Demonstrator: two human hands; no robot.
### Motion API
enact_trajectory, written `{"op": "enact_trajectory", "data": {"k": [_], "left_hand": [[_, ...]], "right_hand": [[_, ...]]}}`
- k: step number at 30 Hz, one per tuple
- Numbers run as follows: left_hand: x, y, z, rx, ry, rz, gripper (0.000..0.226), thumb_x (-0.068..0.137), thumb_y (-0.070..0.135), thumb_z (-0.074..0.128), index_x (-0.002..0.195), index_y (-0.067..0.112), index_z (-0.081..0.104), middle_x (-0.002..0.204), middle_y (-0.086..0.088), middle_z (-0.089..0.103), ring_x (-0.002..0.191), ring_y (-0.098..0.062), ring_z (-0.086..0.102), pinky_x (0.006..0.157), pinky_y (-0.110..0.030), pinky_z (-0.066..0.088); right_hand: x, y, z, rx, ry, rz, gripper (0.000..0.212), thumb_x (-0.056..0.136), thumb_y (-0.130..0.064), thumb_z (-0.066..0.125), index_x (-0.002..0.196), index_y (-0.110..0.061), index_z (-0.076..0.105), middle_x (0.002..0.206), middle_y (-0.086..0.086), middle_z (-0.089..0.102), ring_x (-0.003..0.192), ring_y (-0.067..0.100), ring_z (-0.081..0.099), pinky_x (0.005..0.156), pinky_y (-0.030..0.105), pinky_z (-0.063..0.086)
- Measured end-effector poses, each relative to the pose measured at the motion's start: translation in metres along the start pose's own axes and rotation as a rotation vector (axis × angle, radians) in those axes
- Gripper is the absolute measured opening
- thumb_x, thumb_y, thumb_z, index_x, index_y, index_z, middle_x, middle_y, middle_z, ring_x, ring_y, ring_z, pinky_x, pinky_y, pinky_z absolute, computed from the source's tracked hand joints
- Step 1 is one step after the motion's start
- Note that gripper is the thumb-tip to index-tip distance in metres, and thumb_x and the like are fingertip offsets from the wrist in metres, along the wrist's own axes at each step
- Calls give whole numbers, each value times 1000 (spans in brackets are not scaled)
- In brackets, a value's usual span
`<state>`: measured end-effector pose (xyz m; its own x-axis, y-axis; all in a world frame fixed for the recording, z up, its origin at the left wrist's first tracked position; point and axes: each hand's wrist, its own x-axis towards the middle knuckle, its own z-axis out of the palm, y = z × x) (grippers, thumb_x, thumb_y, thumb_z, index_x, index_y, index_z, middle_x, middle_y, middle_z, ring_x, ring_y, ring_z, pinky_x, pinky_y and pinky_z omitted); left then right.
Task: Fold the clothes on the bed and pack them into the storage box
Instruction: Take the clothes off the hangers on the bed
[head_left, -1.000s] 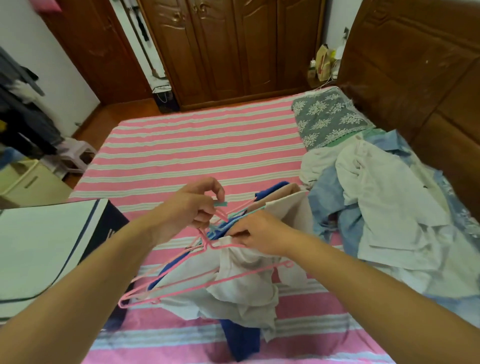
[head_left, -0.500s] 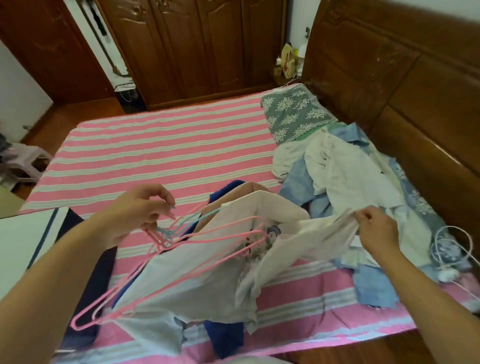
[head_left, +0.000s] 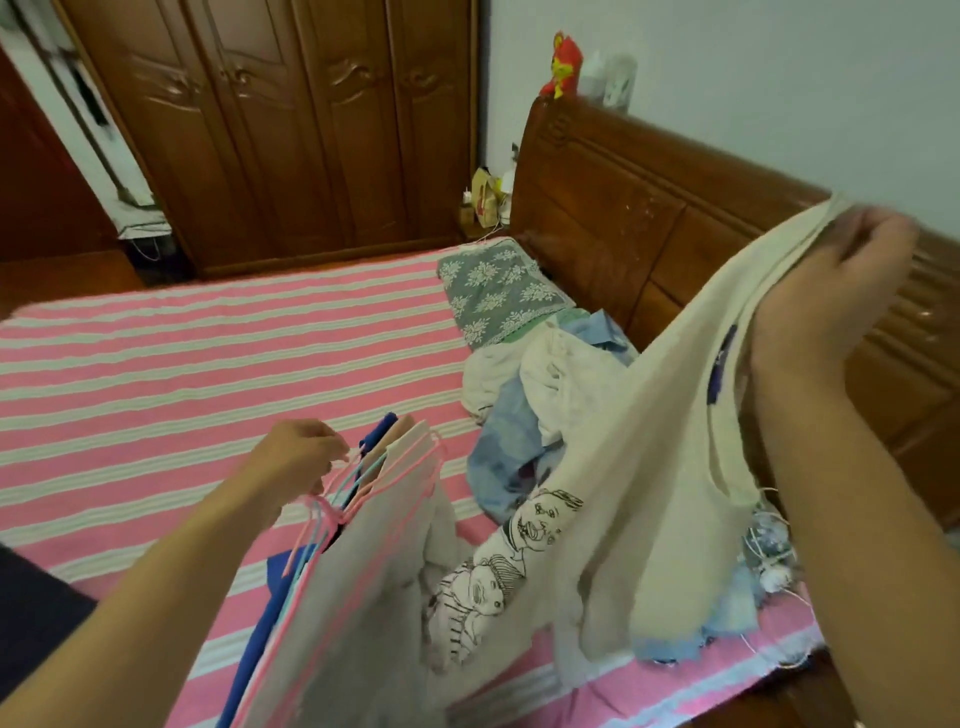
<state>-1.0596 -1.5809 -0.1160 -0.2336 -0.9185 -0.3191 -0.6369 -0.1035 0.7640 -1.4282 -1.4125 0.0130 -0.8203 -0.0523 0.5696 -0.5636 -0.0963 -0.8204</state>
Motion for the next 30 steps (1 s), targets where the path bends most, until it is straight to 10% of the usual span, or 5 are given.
{"op": "enact_trajectory", "data": {"k": [10,18,24,27,30], "left_hand": [[31,46,4,-127,22,-38,12,97,2,59,92,-5,68,74,-15,58,66,-26,50,66,-36,45],[26,40,4,-401,-24,-84,23,94,-17,44,90,-3,62,69,-17,60,51,-21,58,47,-26,50],[37,24,-9,-685,4,-148,24,98,-16,41,97,-1,59,75,-14,69,64,-21,71,69,-29,61],[36,24,-9,-766,12,-162,27,97,-16,41,93,2,60,77,-13,70,67,-21,73,74,-31,60],[27,26,-5,-804,12,-161,28,96,-17,39,93,1,60,82,-14,69,70,-24,74,65,-30,60]], "right_hand": [[114,24,117,-43,-135,86,21,107,-29,36,109,-15,51,101,-7,57,89,4,57,84,27,53],[39,116,183,-533,-1391,335,73,101,-18,57,159,-27,14,165,5,18,147,30,27,115,45,31],[-181,101,117,-292,-1809,226,22,99,-19,59,118,-18,69,112,-5,71,98,6,61,85,19,44],[-253,91,76,-268,-1758,251,16,96,-18,60,94,-22,75,75,-16,64,70,-1,57,75,22,49],[-299,81,59,-267,-1642,189,20,93,-17,55,93,-15,74,86,0,71,78,16,63,76,29,51]]}}
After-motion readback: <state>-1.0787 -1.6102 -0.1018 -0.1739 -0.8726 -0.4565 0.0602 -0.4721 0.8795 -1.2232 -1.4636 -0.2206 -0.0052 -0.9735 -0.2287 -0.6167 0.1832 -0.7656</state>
